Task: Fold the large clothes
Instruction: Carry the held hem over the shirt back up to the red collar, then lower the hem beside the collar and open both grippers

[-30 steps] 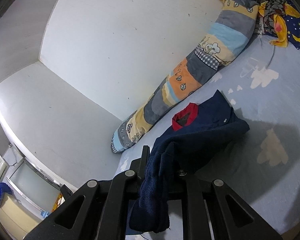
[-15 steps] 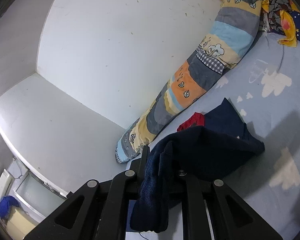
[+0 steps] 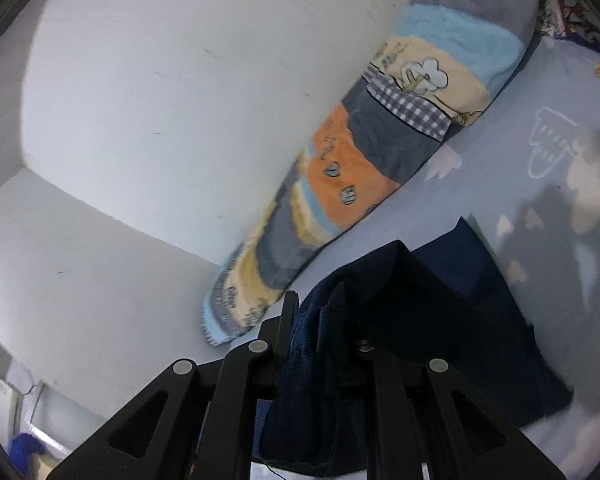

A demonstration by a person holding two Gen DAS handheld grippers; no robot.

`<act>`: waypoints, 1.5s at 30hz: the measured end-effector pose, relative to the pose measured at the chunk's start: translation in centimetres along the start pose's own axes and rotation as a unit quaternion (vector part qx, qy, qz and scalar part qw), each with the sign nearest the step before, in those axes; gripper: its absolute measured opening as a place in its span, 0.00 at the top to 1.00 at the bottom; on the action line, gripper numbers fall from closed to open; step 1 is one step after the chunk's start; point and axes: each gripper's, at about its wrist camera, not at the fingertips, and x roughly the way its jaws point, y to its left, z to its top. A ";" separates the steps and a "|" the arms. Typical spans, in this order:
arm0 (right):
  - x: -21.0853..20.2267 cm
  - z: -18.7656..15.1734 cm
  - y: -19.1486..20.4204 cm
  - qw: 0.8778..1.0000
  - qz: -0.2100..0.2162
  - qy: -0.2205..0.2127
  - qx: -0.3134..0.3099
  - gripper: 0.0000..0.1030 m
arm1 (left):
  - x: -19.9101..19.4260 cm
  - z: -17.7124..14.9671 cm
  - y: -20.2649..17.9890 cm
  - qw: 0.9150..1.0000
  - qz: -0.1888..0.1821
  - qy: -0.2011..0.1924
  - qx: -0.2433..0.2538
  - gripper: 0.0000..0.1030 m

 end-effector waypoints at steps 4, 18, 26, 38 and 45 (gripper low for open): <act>5.9 2.6 -3.4 0.998 -0.044 0.013 0.029 0.87 | 7.5 3.8 0.6 0.998 0.028 0.044 -0.019 0.69; 13.3 7.1 -11.2 0.989 -0.071 0.039 0.123 0.30 | 22.3 10.0 5.9 0.989 0.029 0.099 -0.110 0.28; 14.4 2.9 -5.7 0.991 -0.073 0.089 -0.065 0.30 | 21.9 12.2 6.1 0.992 0.115 0.044 -0.036 0.27; 17.5 -2.8 -4.1 0.972 -0.090 0.143 -0.165 0.33 | 30.6 3.8 -1.8 0.956 0.103 0.136 0.240 0.30; 16.4 -1.4 -7.0 0.966 -0.172 0.122 -0.149 0.32 | 36.8 5.9 -2.4 0.956 0.163 0.147 0.194 0.29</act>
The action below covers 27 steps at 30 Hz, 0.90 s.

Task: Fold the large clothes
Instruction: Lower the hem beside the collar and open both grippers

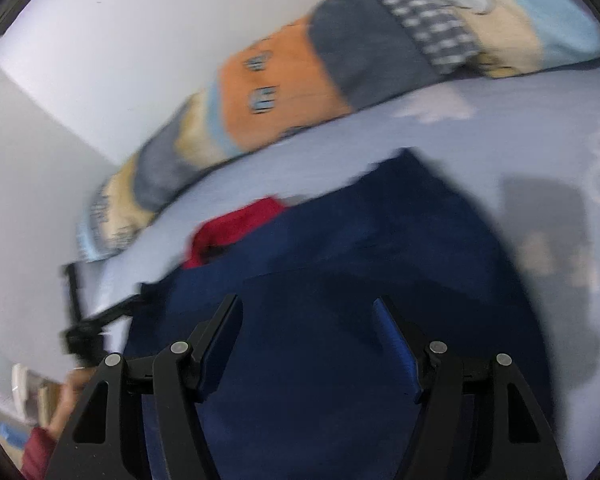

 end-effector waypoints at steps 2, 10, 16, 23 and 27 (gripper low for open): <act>-1.2 -0.2 -0.5 1.000 0.003 -0.011 -0.009 0.32 | -1.7 -0.7 0.5 0.998 -0.067 -0.010 -0.012 0.28; -1.5 -3.6 -3.2 0.999 -0.011 0.039 -0.014 0.52 | -4.1 -7.8 2.5 0.991 -0.101 0.087 0.032 0.25; -4.6 -5.4 -8.5 0.993 -0.110 0.027 0.027 0.72 | -3.0 -11.3 6.1 0.994 -0.050 0.098 -0.023 0.18; -12.1 -9.6 -6.7 0.994 -0.099 -0.053 0.015 0.64 | -7.6 -16.1 8.7 0.989 -0.077 0.049 -0.117 0.20; -10.9 -13.3 -6.8 0.997 -0.071 -0.005 0.036 0.64 | -6.3 -19.1 8.3 0.989 -0.067 0.084 -0.105 0.18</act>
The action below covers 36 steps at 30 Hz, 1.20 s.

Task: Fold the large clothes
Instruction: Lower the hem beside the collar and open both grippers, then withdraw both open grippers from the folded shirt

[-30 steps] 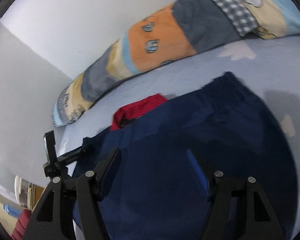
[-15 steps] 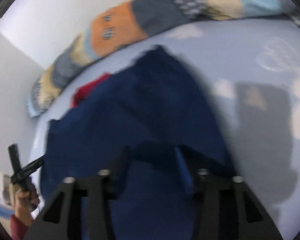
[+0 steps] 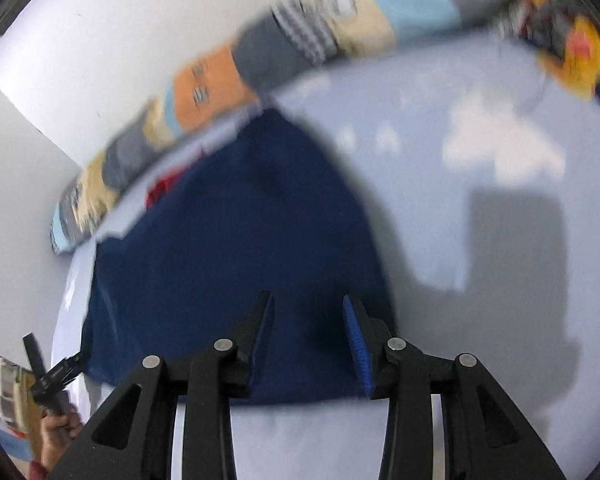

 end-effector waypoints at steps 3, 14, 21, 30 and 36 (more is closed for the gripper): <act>0.3 -2.1 -1.7 0.999 -0.016 0.022 0.019 0.69 | -0.2 -0.6 0.7 1.000 0.001 0.004 -0.020 0.18; -7.2 -3.1 4.0 0.998 0.018 -0.005 0.064 0.58 | -6.1 -1.1 -0.3 0.999 -0.028 -0.011 -0.029 0.19; -2.9 -6.3 11.7 0.998 0.053 0.025 -0.003 0.56 | -5.1 -2.0 -3.7 0.996 -0.036 0.017 -0.077 0.20; 3.1 -8.0 17.8 0.987 0.069 0.069 -0.129 0.60 | -3.5 -5.3 -6.4 0.999 -0.018 -0.019 0.027 0.20; 3.0 -5.1 11.0 0.997 0.005 0.066 -0.041 0.59 | -0.3 -5.5 -2.1 0.999 -0.021 0.028 -0.023 0.15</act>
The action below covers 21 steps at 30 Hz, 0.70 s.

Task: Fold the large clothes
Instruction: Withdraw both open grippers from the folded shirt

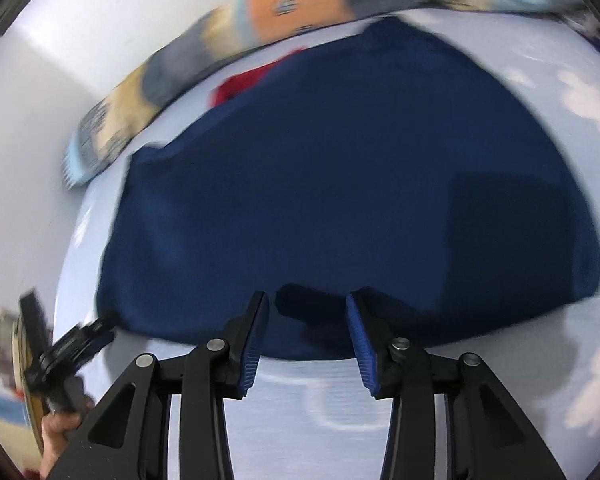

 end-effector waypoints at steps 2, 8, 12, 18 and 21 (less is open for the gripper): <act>-0.9 0.2 -2.6 0.999 -0.013 -0.007 0.040 0.59 | -0.4 0.0 0.3 1.000 0.008 -0.005 -0.001 0.15; -4.5 -0.1 -8.3 0.992 -0.064 -0.034 0.101 0.56 | -2.1 -0.5 3.3 0.999 0.016 -0.016 -0.044 0.17; -6.6 -0.8 -10.8 0.987 -0.064 -0.046 0.137 0.56 | -3.3 -1.2 5.8 0.996 0.016 -0.015 -0.088 0.17; -7.3 -1.3 -9.6 0.990 -0.047 -0.039 0.130 0.54 | -4.6 -2.3 5.4 0.996 0.042 0.000 -0.073 0.17; -8.0 -1.8 -7.6 0.992 -0.022 -0.040 0.113 0.50 | -5.2 -2.3 3.1 0.998 0.059 -0.007 -0.027 0.17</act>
